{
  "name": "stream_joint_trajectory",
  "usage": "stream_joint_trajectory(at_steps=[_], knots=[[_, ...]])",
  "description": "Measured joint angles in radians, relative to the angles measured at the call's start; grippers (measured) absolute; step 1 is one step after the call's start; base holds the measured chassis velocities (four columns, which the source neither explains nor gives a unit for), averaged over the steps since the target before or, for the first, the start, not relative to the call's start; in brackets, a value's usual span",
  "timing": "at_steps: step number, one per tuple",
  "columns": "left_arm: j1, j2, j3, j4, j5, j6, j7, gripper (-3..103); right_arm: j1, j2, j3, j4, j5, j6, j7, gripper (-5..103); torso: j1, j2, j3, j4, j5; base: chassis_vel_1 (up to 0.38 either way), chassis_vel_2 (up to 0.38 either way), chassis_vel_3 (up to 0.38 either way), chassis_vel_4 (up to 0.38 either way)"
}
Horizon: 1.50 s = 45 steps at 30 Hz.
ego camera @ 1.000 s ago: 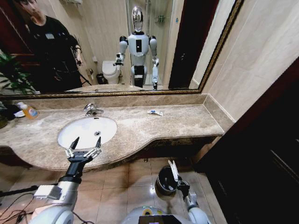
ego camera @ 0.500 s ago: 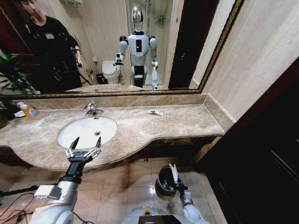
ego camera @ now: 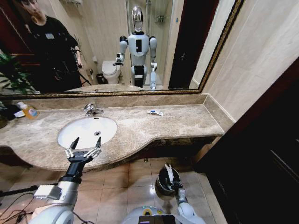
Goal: Pick up the trash from the sink and place it in the trash bin.
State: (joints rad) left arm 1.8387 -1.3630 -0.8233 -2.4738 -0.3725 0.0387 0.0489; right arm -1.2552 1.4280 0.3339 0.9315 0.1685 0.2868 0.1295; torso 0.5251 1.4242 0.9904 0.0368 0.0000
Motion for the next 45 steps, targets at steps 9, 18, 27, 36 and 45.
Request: stream_joint_trajectory(at_steps=[9, 18, 27, 36, 45], knots=[[0.0, 0.0, 0.0, 0.0, 0.0, 0.0, 0.0, 100, -0.022, -0.017, 0.002, 0.016, 0.003, -0.004, -0.003, 17, 0.0, 0.0, 0.0, 0.0, 0.0, 0.0, 0.0, 0.0, 0.0], [0.0, 0.0, 0.0, 0.0, 0.0, 0.0, 0.0, 100, -0.034, -0.018, 0.005, 0.04, 0.012, 0.003, 0.002, 50, 0.0, 0.0, 0.0, 0.0, 0.0001, 0.0, 0.0, 0.0, 0.0], [0.0, 0.0, 0.0, 0.0, 0.0, 0.0, 0.0, 100, -0.051, -0.019, 0.006, 0.05, 0.012, 0.02, 0.006, 82, 0.0, 0.0, 0.0, 0.0, 0.0, 0.0, 0.0, 0.0, 0.0], [0.0, 0.0, 0.0, 0.0, 0.0, 0.0, 0.0, 100, -0.07, -0.019, 0.006, 0.085, 0.01, 0.027, 0.017, 100, 0.0, 0.0, 0.0, 0.0, 0.0, 0.0, 0.0, 0.0, 0.0], [0.0, 0.0, 0.0, 0.0, 0.0, 0.0, 0.0, 100, -0.075, -0.02, 0.006, 0.089, 0.01, 0.032, 0.021, 100, 0.0, 0.0, 0.0, 0.0, 0.0, 0.0, 0.0, 0.0, 0.0]])
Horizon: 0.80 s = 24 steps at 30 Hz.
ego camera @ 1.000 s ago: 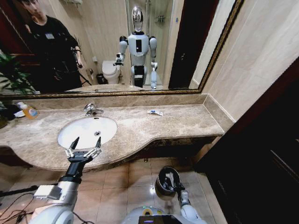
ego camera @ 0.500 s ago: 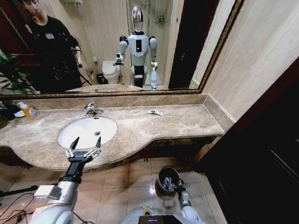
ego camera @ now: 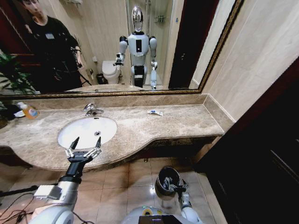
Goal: Pick up the trash from the sink and place it in the trash bin.
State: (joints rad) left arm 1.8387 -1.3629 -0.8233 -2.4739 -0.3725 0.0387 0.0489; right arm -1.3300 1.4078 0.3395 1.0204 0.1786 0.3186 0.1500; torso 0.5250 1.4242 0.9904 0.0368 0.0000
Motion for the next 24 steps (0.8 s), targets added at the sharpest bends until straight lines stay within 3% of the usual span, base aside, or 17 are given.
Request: stream_joint_trajectory(at_steps=[7, 18, 24], knots=[[0.0, 0.0, 0.0, 0.0, 0.0, 0.0, 0.0, 100, -0.021, -0.008, 0.001, 0.048, 0.006, -0.002, 0.004, 100, 0.0, 0.0, 0.0, 0.0, 0.0001, 0.0, 0.0, 0.0, 0.0], [0.0, 0.0, 0.0, 0.0, 0.0, 0.0, 0.0, 100, -0.174, -0.08, 0.036, 0.387, 0.048, -0.025, -0.005, 100, 0.0, 0.0, 0.0, 0.0, 0.0, 0.0, 0.0, 0.0, 0.0], [0.0, 0.0, 0.0, 0.0, 0.0, 0.0, 0.0, 100, -0.262, -0.09, 0.072, 0.569, -0.03, 0.026, -0.002, 100, 0.0, 0.0, 0.0, 0.0, 0.0001, 0.0, 0.0, 0.0, 0.0]])
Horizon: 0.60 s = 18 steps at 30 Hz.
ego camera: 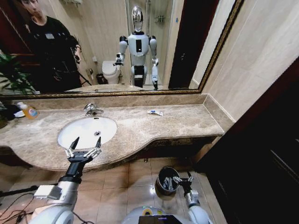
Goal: Pick up the trash from the sink and place it in the trash bin.
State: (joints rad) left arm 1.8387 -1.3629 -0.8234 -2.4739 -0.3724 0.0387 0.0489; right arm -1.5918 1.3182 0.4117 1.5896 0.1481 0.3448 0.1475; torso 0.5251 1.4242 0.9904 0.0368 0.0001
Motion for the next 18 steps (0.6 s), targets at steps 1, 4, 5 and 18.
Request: stream_joint_trajectory(at_steps=[1, 4, 5, 18], knots=[[0.0, 0.0, 0.0, 0.0, 0.0, 0.0, 0.0, 100, -0.032, 0.0, 0.006, 0.071, -0.009, -0.001, -0.001, 100, 0.0, 0.0, 0.0, 0.0, 0.0001, 0.0, 0.0, 0.0, 0.0], [0.0, 0.0, 0.0, 0.0, 0.0, 0.0, 0.0, 100, -0.062, 0.002, 0.014, 0.155, -0.012, -0.015, -0.01, 100, 0.0, 0.0, 0.0, -0.0001, -0.0001, 0.0, 0.0, 0.0, 0.0], [0.0, 0.0, 0.0, 0.0, 0.0, 0.0, 0.0, 100, -0.072, 0.008, 0.021, 0.216, -0.016, -0.034, -0.024, 100, 0.0, 0.0, 0.0, -0.0001, -0.0002, 0.0, 0.0, 0.0, 0.0], [0.0, 0.0, 0.0, 0.0, 0.0, 0.0, 0.0, 100, 0.234, -0.051, -0.016, 0.354, 0.029, -0.35, -0.131, 100, 0.0, 0.0, 0.0, 0.0001, -0.0001, 0.0, 0.0, 0.0, 0.0]])
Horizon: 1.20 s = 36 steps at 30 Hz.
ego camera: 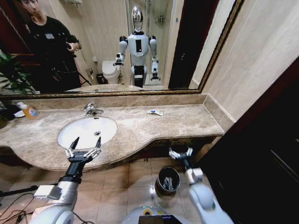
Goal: Pick up the trash from the sink and place it in the trash bin.
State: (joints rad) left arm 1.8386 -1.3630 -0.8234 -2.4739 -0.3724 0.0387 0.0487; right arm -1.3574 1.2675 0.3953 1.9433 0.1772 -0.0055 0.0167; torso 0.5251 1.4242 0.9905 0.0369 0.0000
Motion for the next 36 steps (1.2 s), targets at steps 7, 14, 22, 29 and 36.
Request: stream_joint_trajectory(at_steps=[7, 14, 22, 29, 36], knots=[[0.0, 0.0, 0.0, 0.0, 0.0, 0.0, 0.0, 100, 0.29, -0.074, -0.072, -0.156, 0.101, -0.156, -0.134, 100, 0.0, 0.0, 0.0, -0.0001, -0.0001, 0.0, 0.0, 0.0, 0.0], [0.0, 0.0, 0.0, 0.0, 0.0, 0.0, 0.0, 100, 0.534, -0.094, -0.179, -0.333, 0.163, -0.2, -0.152, 100, 0.0, 0.0, 0.0, -0.0001, 0.0001, 0.0, 0.0, 0.0, 0.0], [0.0, 0.0, 0.0, 0.0, 0.0, 0.0, 0.0, 100, 0.772, -0.064, -0.301, -0.573, 0.18, -0.209, -0.16, 100, 0.0, 0.0, 0.0, 0.0, -0.0002, 0.0, 0.0, 0.0, 0.0], [0.0, 0.0, 0.0, 0.0, 0.0, 0.0, 0.0, 100, 0.925, 0.001, -0.366, -0.782, 0.18, -0.219, -0.148, 100, 0.0, 0.0, 0.0, 0.0, -0.0002, 0.0, 0.0, 0.0, 0.0], [0.0, 0.0, 0.0, 0.0, 0.0, 0.0, 0.0, 100, 1.015, 0.047, -0.388, -0.916, 0.158, -0.219, -0.13, 100, 0.0, 0.0, 0.0, -0.0001, -0.0001, 0.0, 0.0, 0.0, 0.0]])
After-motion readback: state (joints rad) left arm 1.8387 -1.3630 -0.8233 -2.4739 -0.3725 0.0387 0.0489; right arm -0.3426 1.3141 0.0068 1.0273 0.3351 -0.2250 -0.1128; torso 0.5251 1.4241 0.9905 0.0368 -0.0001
